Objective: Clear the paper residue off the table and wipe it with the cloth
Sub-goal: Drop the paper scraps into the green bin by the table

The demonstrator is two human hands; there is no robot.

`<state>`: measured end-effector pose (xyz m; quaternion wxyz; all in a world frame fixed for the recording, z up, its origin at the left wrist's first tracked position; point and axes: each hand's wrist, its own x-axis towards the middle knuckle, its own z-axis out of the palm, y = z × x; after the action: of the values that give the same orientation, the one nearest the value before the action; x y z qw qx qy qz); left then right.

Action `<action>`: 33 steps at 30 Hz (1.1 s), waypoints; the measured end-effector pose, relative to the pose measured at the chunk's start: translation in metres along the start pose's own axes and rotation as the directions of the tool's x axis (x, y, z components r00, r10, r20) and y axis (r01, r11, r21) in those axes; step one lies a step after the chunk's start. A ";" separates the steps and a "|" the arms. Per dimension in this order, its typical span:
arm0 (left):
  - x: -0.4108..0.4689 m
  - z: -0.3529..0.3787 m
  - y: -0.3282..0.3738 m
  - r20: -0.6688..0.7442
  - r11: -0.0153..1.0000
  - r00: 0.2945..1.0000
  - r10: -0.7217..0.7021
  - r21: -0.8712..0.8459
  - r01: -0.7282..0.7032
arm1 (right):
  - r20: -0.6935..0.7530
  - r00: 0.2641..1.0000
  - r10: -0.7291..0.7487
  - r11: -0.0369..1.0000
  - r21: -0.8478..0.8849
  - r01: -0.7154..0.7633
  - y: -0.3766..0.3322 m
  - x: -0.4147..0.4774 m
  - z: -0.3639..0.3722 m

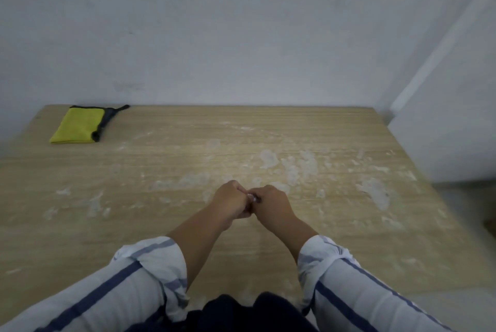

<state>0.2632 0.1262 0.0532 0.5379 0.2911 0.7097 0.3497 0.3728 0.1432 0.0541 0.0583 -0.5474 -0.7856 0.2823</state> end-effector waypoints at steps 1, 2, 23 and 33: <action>-0.001 0.023 0.004 0.002 1.000 1.000 0.001 0.003 -0.001 | -0.002 1.000 0.010 1.000 0.000 -0.010 0.020 -0.004 -0.011; -0.002 0.045 0.008 0.005 1.000 1.000 0.003 0.004 -0.003 | -0.001 1.000 0.022 1.000 -0.007 -0.022 0.038 -0.008 -0.022; -0.004 0.268 0.060 0.164 0.990 0.986 -0.005 0.141 -0.019 | -0.151 0.972 0.179 0.982 0.087 -0.167 0.227 -0.055 -0.126; -0.036 0.414 0.069 0.107 0.990 0.994 0.031 0.135 -0.045 | -0.049 0.992 0.116 0.991 -0.066 -0.119 0.358 -0.089 -0.192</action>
<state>0.6748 0.2142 0.0558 0.5464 0.3588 0.6971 0.2944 0.7810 0.2227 0.0521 0.0400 -0.6007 -0.7597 0.2457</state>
